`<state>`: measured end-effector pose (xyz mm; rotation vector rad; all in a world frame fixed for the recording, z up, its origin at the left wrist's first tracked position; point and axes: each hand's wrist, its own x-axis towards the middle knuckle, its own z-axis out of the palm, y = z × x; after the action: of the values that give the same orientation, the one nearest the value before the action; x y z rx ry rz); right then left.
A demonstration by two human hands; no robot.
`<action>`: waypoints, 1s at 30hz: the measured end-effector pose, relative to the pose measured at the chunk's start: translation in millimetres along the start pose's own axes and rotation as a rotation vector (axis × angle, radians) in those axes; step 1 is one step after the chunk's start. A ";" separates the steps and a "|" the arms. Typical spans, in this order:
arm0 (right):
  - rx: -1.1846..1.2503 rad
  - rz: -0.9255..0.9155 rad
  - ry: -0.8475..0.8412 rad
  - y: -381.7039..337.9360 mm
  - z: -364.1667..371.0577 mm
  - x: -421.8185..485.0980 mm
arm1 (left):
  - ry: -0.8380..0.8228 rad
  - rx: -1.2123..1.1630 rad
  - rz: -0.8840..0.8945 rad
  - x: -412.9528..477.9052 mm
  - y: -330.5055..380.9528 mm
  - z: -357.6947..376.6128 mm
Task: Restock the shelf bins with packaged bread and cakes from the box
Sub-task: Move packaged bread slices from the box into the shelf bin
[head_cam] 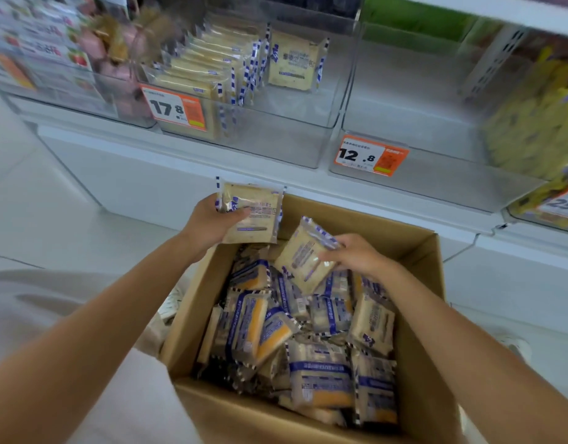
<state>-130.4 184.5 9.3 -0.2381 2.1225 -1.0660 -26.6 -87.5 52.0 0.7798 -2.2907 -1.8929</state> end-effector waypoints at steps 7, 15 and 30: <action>0.576 -0.143 0.034 -58.4 -26.4 -46.3 | -0.095 -0.024 0.050 -14.3 18.3 23.0; -0.308 -0.418 0.442 -123.9 8.3 -61.3 | -0.141 -0.138 0.069 -27.9 56.1 15.1; -0.863 -0.834 0.783 -258.6 -38.4 -34.4 | -0.198 0.287 0.491 41.6 165.8 -55.6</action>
<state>-171.7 59.0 237.6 -1.4001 3.2350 -0.5861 -98.1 -136.3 209.5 0.0203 -2.5921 -1.4988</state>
